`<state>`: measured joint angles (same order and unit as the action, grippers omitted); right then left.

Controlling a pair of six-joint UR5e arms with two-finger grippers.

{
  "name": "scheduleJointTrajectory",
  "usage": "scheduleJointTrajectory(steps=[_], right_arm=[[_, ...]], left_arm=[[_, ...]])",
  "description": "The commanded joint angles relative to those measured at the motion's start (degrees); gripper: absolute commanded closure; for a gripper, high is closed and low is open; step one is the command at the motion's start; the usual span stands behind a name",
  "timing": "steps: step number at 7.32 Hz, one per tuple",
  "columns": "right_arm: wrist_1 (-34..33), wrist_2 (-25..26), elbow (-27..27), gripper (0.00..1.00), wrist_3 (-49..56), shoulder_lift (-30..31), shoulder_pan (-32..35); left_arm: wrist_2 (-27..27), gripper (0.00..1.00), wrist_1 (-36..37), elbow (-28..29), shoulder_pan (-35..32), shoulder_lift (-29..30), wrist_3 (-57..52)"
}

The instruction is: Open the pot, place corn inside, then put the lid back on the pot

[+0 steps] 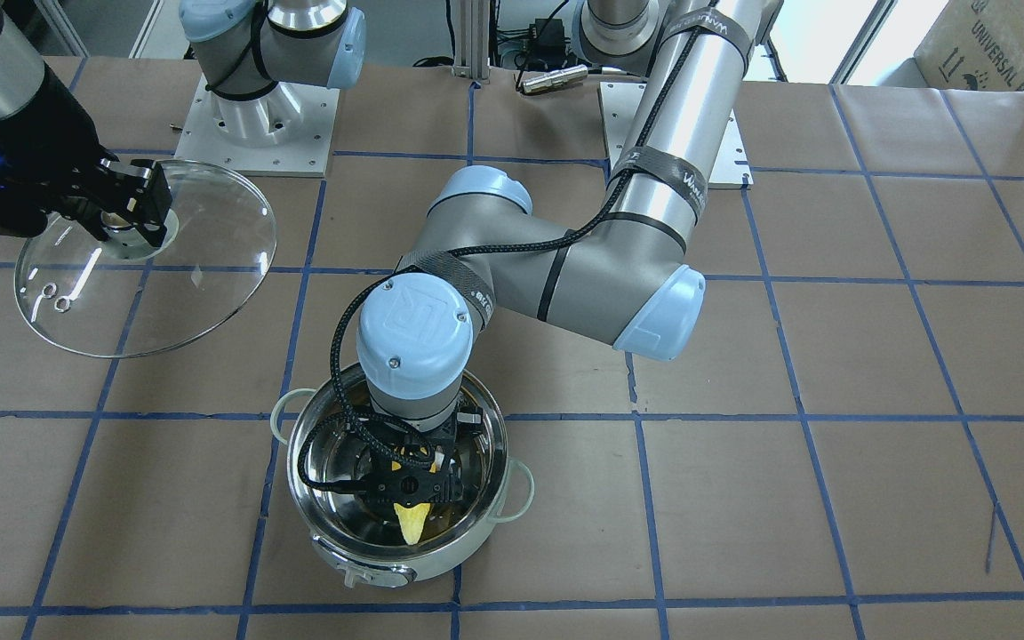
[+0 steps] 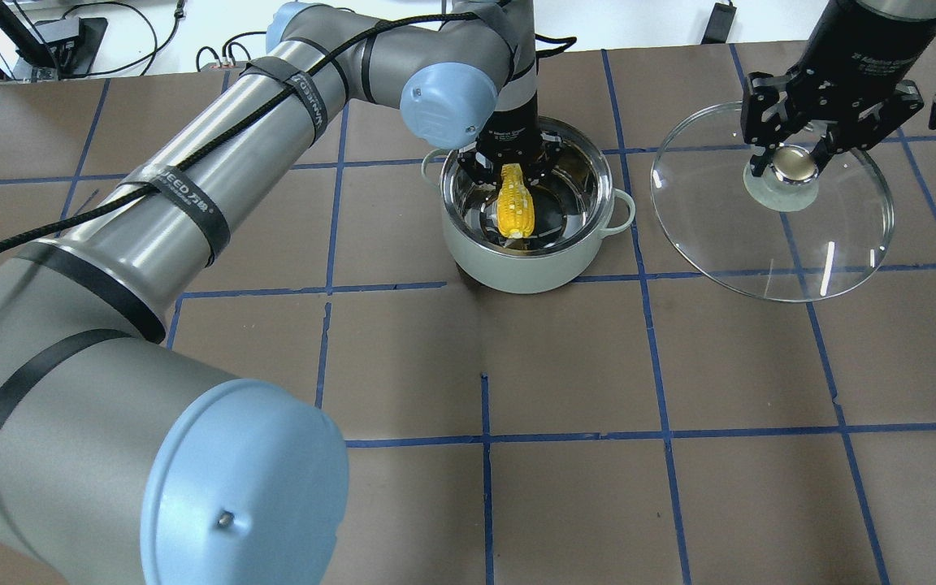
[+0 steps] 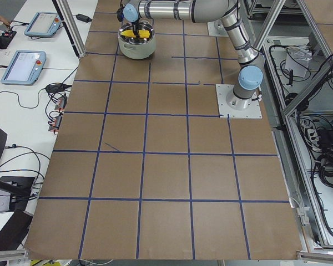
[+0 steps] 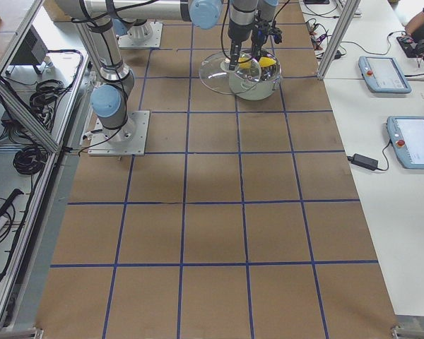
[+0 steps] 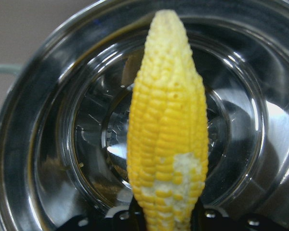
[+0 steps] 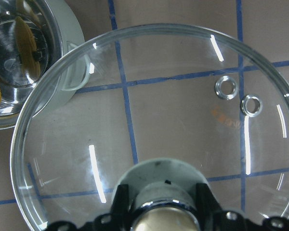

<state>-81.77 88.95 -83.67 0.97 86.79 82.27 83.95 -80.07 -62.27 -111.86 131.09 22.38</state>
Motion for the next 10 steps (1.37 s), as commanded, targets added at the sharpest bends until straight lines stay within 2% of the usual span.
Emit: scheduleJointTrajectory(steps=[1, 4, 6, 7, 8, 9, 10], right_arm=[[0.03, 0.00, 0.00, 0.60, 0.18, 0.05, 0.00], [-0.05, 0.08, 0.95, 0.60, -0.52, 0.40, 0.61], [-0.49, 0.00, 2.62, 0.60, -2.44, -0.04, 4.11], [-1.02, -0.79, 2.89, 0.60, -6.11, -1.69, 7.17], [-5.98, -0.88, 3.77, 0.60, -9.89, -5.19, 11.55], [-8.03, -0.88, 5.51, 0.60, -12.11, -8.71, 15.86], [-8.31, -0.80, 7.71, 0.60, -13.52, -12.14, 18.17]], left_arm=[[0.07, 0.00, 0.00, 0.05, -0.03, 0.31, 0.03], [0.07, 0.00, -2.01, 0.14, 2.51, -4.94, -1.62], [-0.02, 0.00, -7.43, -1.43, 6.72, -10.82, -3.65], [0.33, 0.00, -10.69, -3.45, 9.18, -14.60, -9.66], [2.86, 0.00, -12.11, -7.04, 12.42, -19.42, -14.77], [6.19, 0.00, -12.30, -12.55, 14.80, -25.38, -18.39], [6.31, 0.00, -11.87, -18.52, 17.26, -31.19, -22.25]])
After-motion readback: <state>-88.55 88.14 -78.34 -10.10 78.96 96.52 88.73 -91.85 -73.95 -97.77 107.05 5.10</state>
